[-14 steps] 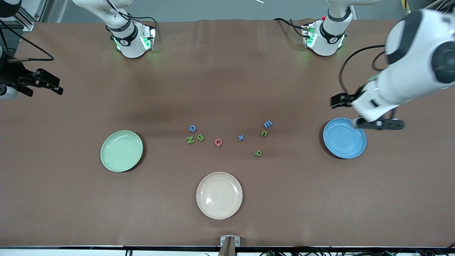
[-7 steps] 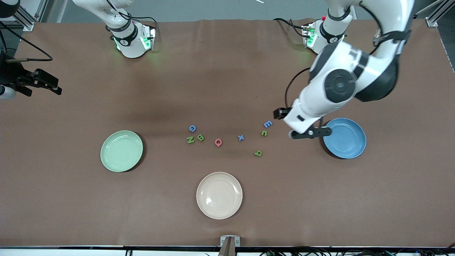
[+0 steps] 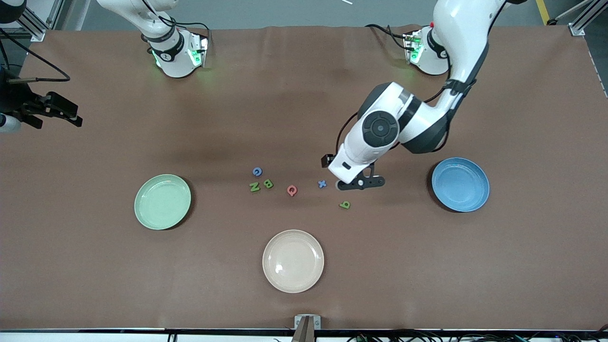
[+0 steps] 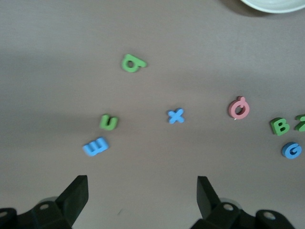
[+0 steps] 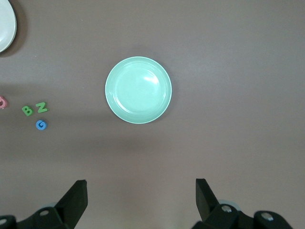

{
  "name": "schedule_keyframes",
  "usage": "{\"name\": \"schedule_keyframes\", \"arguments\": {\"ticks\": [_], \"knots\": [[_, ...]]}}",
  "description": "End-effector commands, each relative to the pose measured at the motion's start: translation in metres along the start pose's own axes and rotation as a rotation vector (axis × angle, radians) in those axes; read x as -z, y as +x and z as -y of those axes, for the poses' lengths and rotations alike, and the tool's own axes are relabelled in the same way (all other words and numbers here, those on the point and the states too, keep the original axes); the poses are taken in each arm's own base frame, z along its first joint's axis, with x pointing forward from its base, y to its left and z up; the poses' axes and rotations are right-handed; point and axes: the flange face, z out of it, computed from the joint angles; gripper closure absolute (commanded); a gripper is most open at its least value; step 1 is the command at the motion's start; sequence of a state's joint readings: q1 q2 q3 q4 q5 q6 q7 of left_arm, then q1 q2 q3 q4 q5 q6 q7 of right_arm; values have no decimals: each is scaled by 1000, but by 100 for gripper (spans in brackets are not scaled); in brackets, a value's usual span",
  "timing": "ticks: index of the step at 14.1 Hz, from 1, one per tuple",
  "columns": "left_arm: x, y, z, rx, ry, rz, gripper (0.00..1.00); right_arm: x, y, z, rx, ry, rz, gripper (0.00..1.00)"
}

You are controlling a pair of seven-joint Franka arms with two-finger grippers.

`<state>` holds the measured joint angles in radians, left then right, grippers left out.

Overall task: Sort upper and lower case letters into plates
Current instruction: 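Reach the left gripper down to the blue X letter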

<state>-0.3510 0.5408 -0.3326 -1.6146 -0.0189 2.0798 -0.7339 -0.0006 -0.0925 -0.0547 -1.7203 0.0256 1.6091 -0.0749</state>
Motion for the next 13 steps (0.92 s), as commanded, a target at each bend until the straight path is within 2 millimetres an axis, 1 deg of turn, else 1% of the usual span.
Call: {"name": "schedule_keyframes", "arguments": {"ticks": [1, 2, 4, 5, 6, 7, 9, 10, 12, 13], "knots": [[-23, -9, -9, -18, -1, -40, 0, 2, -3, -1, -20, 7, 7, 0], [-32, -11, -13, -32, 8, -54, 0, 3, -3, -1, -20, 7, 7, 0], [-50, -7, -17, -31, 3, -86, 0, 5, -4, 1, -15, 6, 12, 0], [-61, -5, -19, -46, 14, -93, 0, 6, -1, -2, -21, 5, 7, 0], [-72, -7, -22, -66, 31, -92, 0, 1, 4, -5, -26, 5, 14, 0], [-81, -3, -22, -80, 47, -99, 0, -11, 13, -6, -27, 7, 35, 0], [-102, -3, -30, -105, 56, -104, 0, -41, 31, -8, -14, 1, 77, 0], [-110, -2, -32, -107, 46, -106, 0, -53, 44, -11, -16, -5, 89, 0], [-120, 1, -32, -106, 36, -106, 0, -97, 77, -17, -20, -15, 141, 0], [-126, 4, -32, -103, 35, -102, 0, -112, 87, -25, -31, -14, 160, 0]]}}
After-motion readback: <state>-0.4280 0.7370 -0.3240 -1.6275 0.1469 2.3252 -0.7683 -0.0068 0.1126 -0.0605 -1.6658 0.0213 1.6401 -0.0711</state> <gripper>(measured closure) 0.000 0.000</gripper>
